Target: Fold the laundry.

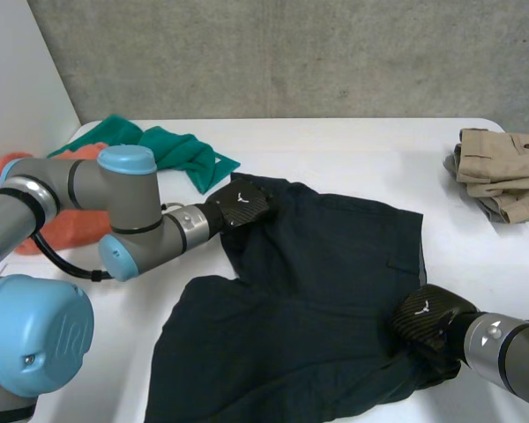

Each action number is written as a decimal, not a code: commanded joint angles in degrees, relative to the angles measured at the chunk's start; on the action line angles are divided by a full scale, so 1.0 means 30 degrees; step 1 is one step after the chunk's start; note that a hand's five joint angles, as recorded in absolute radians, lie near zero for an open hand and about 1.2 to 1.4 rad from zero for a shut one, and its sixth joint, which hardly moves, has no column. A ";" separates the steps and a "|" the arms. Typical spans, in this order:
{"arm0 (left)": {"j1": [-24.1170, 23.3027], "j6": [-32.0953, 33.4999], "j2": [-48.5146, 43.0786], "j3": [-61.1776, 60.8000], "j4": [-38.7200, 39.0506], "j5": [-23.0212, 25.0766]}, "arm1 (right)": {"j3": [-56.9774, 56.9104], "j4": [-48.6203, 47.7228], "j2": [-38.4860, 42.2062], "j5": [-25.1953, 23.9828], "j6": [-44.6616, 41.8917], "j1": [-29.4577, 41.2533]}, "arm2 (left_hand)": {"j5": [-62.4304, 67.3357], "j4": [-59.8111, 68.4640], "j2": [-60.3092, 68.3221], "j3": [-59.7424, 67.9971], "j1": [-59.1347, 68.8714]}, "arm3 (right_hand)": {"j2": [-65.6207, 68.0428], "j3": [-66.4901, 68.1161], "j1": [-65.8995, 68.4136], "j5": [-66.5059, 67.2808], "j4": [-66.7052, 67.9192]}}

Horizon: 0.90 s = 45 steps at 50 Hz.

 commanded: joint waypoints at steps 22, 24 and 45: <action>-0.0039 0.1877 0.3229 -0.4689 0.2002 -0.2754 | 0.0933 -0.0495 -0.0014 -0.0173 0.0410 -0.0029 | 0.3207 0.3125 0.3166 0.3186 0.2910 | 0.4211 0.4069 0.7779 0.4186 0.3958; -0.0039 0.2170 0.3551 -0.5244 0.2674 -0.2871 | 0.0963 -0.0525 -0.0014 -0.0173 0.0381 -0.0029 | 0.3706 0.3624 0.3665 0.3685 0.3409 | 0.4211 0.4069 0.7779 0.4186 0.3958; -0.0039 0.2288 0.2558 -0.4956 0.3323 -0.3018 | 0.1490 -0.0964 0.0045 -0.0203 0.0410 -0.0117 | 0.3662 0.3581 0.3622 0.3642 0.3366 | 0.4211 0.4069 0.7779 0.4186 0.3958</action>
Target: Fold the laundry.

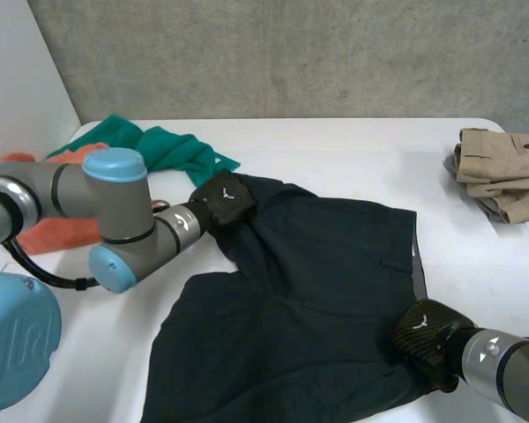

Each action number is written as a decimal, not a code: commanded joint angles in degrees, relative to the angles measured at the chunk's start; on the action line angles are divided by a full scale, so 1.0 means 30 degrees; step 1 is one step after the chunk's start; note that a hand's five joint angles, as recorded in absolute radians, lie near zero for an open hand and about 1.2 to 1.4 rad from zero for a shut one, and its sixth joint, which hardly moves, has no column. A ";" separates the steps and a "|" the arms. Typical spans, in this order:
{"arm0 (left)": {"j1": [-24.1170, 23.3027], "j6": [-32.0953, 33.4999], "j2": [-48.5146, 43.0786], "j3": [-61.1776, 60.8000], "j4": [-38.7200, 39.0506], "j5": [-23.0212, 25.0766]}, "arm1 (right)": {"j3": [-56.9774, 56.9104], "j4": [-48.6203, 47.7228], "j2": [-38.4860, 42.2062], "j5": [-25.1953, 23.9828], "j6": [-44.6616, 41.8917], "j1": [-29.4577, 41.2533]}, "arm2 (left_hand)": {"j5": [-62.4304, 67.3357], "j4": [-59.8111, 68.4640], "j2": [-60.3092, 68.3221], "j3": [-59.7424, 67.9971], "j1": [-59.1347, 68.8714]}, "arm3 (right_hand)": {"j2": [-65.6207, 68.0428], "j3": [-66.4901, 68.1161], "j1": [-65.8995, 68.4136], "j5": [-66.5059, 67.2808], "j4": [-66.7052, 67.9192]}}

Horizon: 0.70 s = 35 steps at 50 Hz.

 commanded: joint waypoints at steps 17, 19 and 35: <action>-0.0234 0.0002 -0.0901 0.0556 0.0539 -0.0099 | 0.0371 -0.0380 0.0029 -0.0013 -0.0001 -0.0034 | 1.1592 1.1508 1.1505 1.1515 1.1519 | 0.4210 0.4069 0.7684 0.4061 0.3958; -0.0234 0.0002 -0.0813 0.0439 0.0774 -0.0392 | 0.0371 -0.0409 0.0029 -0.0013 -0.0001 -0.0034 | 1.1607 1.1523 1.1520 1.1529 1.1534 | 0.4210 0.4069 0.7684 0.4061 0.3958; -0.0058 0.0031 0.3727 -0.4832 0.1302 -0.4026 | 0.0225 -0.0409 -0.0001 -0.0013 -0.0001 0.0024 | 1.1607 1.1523 1.1520 1.1529 1.1534 | 0.4210 0.4069 0.7684 0.4061 0.3958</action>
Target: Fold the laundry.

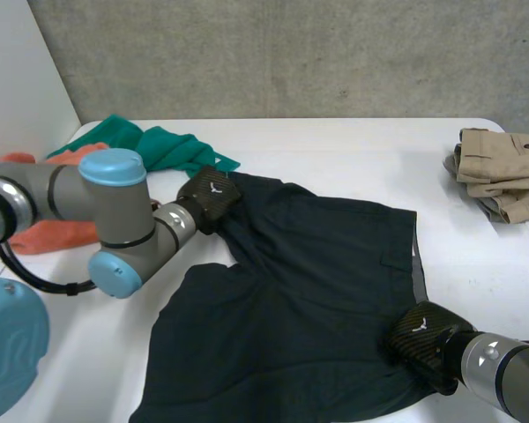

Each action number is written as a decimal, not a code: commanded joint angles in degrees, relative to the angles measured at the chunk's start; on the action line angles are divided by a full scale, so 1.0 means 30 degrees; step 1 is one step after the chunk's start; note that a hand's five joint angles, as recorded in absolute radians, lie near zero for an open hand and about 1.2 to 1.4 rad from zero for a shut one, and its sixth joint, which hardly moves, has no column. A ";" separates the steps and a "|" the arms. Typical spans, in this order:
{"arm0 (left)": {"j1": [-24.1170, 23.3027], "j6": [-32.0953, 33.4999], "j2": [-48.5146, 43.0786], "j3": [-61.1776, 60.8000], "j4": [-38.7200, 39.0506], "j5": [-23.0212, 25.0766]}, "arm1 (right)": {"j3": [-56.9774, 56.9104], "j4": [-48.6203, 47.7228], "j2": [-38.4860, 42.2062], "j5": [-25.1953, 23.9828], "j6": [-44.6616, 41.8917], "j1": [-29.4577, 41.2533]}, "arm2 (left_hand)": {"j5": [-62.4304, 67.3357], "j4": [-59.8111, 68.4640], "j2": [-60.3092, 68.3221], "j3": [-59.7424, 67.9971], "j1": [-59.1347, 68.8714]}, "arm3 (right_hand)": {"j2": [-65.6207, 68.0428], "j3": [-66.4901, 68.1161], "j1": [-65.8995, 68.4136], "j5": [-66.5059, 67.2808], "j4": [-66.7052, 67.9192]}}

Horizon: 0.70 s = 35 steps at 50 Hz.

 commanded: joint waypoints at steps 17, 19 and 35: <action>0.0481 -0.0480 0.3245 -0.6346 0.0161 -0.2959 | -0.0625 -0.0581 -0.0032 0.0000 0.1493 0.0139 | 0.2386 0.1458 0.1525 0.1620 0.3040 | 0.4210 0.4069 0.7597 0.4059 0.3958; 0.0481 -0.0568 0.3539 -0.6581 0.0160 -0.2959 | -0.0626 -0.0581 -0.0061 0.0000 0.1522 0.0168 | -0.0990 -0.1918 -0.1851 -0.1757 -0.0336 | 0.4210 0.4069 0.7597 0.4059 0.3958; 0.0452 -0.5693 1.2675 -1.2055 -0.0074 -0.2871 | -0.2031 -0.1314 -0.0061 -0.1285 0.4681 0.0140 | -0.8908 -0.9836 -0.9769 -0.9675 -0.8254 | 0.4210 0.4069 0.7597 0.4059 0.3958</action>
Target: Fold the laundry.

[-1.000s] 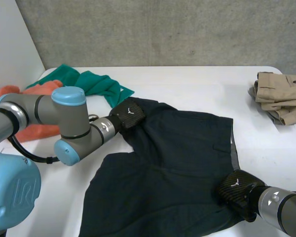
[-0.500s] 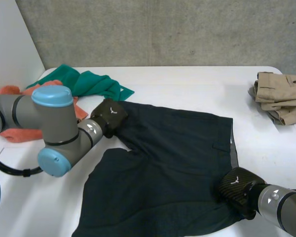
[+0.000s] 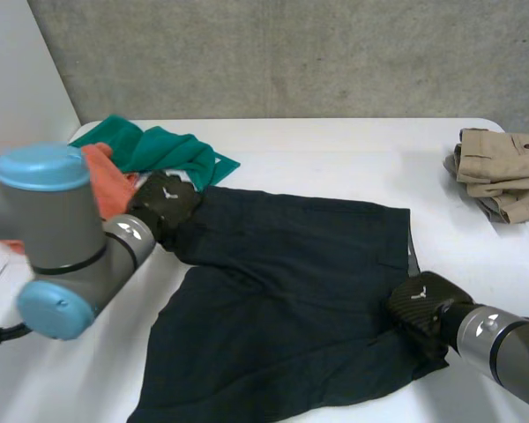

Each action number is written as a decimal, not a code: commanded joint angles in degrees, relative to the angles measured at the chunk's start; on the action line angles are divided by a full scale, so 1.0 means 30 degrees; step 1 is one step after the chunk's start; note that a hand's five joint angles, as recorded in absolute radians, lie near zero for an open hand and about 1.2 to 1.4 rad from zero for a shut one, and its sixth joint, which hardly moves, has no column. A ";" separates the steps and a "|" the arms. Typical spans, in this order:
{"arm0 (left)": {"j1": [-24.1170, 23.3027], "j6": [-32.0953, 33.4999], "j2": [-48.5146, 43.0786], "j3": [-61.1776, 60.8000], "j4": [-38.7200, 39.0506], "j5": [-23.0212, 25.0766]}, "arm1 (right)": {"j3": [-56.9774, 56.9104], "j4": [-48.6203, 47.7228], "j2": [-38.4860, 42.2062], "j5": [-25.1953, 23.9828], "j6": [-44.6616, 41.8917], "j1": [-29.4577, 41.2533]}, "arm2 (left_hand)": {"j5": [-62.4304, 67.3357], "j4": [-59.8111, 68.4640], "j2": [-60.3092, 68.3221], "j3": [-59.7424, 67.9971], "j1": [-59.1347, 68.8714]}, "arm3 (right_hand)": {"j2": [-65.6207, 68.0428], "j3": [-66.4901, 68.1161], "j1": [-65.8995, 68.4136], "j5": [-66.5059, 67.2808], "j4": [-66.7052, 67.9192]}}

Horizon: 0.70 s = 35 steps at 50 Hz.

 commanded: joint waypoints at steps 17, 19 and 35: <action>-0.1738 -0.9794 1.0110 -1.0285 -0.5668 -0.0113 | -0.1358 -0.1861 0.0982 -0.3667 0.7426 -0.1550 | 0.1187 0.1157 0.1125 0.1048 0.1038 | 0.4210 0.4069 0.7597 0.4059 0.3958; -0.1827 -1.0297 1.0110 -1.0491 -0.5848 -0.0084 | -0.1241 -0.2125 0.0982 -0.3608 0.7456 -0.1579 | 0.1187 0.1157 0.1125 0.1048 0.1038 | 0.4210 0.4069 0.7597 0.4059 0.3958; -0.2207 -1.0183 0.7035 -1.1137 -0.4560 -0.1547 | -0.0656 -0.3063 0.0953 -0.3579 0.7398 -0.2516 | 0.5321 0.5291 0.5259 0.5181 0.5172 | 0.4210 0.4069 0.7597 0.4059 0.3958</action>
